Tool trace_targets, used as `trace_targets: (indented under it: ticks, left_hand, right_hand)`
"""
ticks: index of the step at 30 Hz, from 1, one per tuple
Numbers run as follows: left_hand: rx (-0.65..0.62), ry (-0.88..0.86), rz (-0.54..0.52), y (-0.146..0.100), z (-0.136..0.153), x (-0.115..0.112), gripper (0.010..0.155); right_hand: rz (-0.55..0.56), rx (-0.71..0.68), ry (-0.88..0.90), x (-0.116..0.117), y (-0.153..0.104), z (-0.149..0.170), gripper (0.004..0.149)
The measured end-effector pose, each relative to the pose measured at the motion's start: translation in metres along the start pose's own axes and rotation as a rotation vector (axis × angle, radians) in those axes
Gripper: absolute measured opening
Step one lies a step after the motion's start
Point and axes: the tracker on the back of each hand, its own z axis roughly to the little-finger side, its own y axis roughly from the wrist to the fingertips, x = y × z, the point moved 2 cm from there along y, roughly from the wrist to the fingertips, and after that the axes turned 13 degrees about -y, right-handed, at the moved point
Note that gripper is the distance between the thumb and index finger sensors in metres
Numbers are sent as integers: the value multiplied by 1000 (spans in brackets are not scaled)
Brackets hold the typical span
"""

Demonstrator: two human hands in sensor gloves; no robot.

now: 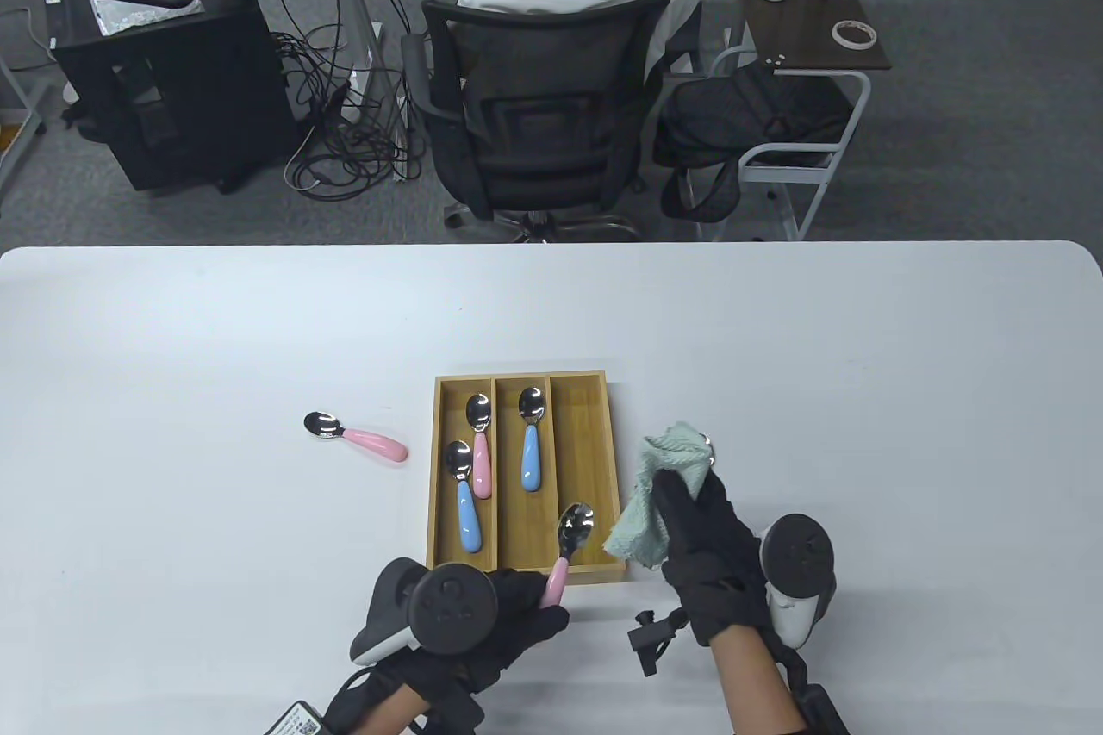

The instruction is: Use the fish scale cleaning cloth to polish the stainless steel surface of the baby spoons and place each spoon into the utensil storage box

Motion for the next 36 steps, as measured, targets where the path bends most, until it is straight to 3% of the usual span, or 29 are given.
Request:
trace_targets:
  ticks: [3,7,14,17,30,36]
  left_hand:
    - [149,-69,-23,22,10,24,57]
    - [357,-23,-30,50,23,40,58]
    - [576,120,-56,81,49,34,58]
    - [607,228,-69,87,50,31,58]
    - [607,404,-90,93,40,23,58]
    - [593,482,-109,88,36,31,59]
  right_hand:
    - [-6,55,118,-8,2,4,54]
    - [-24,19,105,-6,2,-2,55]
    - [-42,-14,62,-1,0,-7,55]
    - [-44,-10,72,-1,0,-7,55]
    - [-58,-8,73,1,-1,-8,56]
    - [-58,-3,67,1,-1,-8,56]
